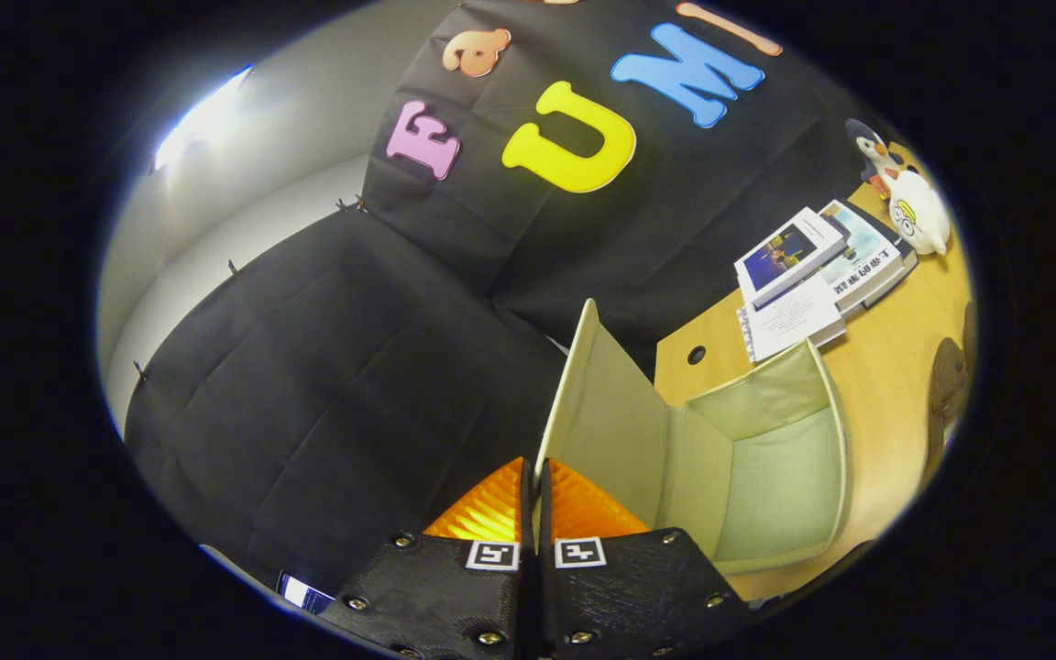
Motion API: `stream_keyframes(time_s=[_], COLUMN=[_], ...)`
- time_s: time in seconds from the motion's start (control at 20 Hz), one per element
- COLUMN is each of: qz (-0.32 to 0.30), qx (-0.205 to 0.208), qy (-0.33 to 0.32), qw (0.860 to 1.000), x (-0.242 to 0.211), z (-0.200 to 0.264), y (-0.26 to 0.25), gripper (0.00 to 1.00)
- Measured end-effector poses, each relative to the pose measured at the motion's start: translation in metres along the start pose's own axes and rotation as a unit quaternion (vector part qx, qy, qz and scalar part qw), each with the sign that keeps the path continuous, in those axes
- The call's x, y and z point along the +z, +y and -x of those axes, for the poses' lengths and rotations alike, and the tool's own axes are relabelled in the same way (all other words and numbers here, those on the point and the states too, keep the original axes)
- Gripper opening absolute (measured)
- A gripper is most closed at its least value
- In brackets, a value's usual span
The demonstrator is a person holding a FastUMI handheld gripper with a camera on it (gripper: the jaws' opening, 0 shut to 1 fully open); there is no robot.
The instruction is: Open the storage box then place both shoes into the box .Put the left shoe in first, then the right shoe, with the right side of both shoes facing outward in a uniform manner.
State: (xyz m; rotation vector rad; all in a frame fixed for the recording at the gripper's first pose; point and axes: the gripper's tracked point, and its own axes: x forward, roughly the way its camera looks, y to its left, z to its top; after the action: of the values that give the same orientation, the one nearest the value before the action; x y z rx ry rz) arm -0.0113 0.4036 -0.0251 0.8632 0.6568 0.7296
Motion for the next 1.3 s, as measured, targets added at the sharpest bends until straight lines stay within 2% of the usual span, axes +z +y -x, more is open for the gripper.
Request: stream_keyframes(time_s=[0.35,0.45,0.55,0.65,0.85,1.3], qz=[0.044,0.063,0.083,0.107,0.158,0.205], qx=[0.007,0.011,0.02,0.023,0.002,-0.089], qy=[0.034,0.054,0.073,0.08,0.066,0.018], qw=[0.998,0.996,0.994,0.991,0.985,0.975], x=[-0.027,-0.038,-0.046,-0.051,-0.037,0.026], z=[-0.043,-0.055,-0.06,-0.065,-0.052,0.007], y=[0.03,0.037,0.04,0.041,0.026,-0.047], gripper=[0.02,0.13,0.13,0.27,0.97,0.97])
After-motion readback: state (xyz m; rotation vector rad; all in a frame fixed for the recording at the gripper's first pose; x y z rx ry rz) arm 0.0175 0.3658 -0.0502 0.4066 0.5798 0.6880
